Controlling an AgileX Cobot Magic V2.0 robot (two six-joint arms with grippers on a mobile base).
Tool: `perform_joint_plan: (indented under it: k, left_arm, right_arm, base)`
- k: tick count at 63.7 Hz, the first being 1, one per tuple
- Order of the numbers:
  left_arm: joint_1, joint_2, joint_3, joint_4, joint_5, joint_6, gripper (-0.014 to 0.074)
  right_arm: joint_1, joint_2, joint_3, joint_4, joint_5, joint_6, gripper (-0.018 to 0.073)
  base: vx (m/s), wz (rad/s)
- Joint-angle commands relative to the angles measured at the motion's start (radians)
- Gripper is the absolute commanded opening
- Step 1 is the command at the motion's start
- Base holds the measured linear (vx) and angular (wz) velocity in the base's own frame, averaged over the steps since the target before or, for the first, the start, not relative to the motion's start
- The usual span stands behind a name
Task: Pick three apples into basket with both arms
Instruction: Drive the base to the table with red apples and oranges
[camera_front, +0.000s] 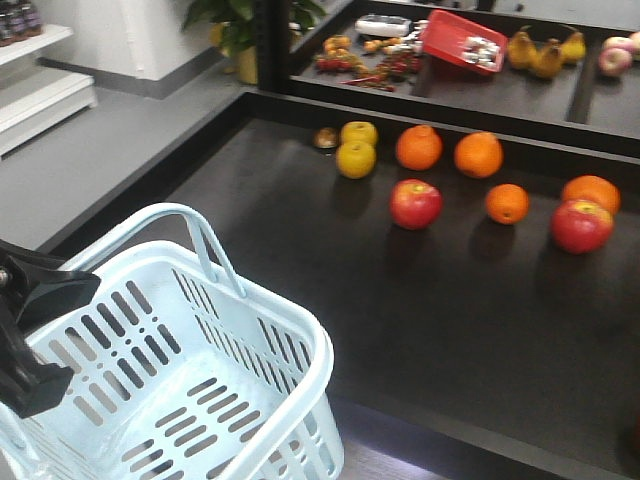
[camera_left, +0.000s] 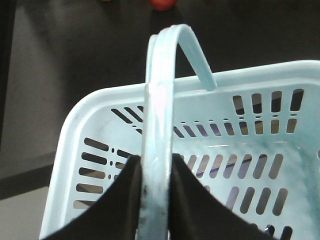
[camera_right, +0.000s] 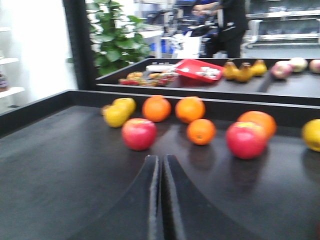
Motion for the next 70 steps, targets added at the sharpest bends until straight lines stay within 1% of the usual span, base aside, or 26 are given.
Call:
perform_joint_plan:
  k: [1, 18, 31, 70]
  left_arm:
    - [-0.001, -0.008, -0.028, 0.002, -0.083, -0.014, -0.0007]
    - [-0.001, -0.008, -0.028, 0.002, -0.083, -0.014, -0.0007]
    - [-0.001, -0.008, -0.028, 0.002, -0.083, -0.014, -0.0007]
    - [-0.001, -0.008, -0.028, 0.002, -0.083, -0.014, -0.0007]
  right_arm:
    - [-0.004, -0.009, 0.014, -0.011, -0.080, 0.000, -0.0003]
    - [-0.004, -0.009, 0.014, -0.011, -0.080, 0.000, -0.0003]
    - [-0.004, -0.009, 0.014, -0.011, -0.080, 0.000, -0.0003]
    - [-0.004, -0.009, 0.014, -0.011, -0.080, 0.000, -0.0003]
  base:
    - [0.08, -0.47]
    - [0.07, -0.42]
    - [0.06, -0.26]
    - [0.04, -0.06]
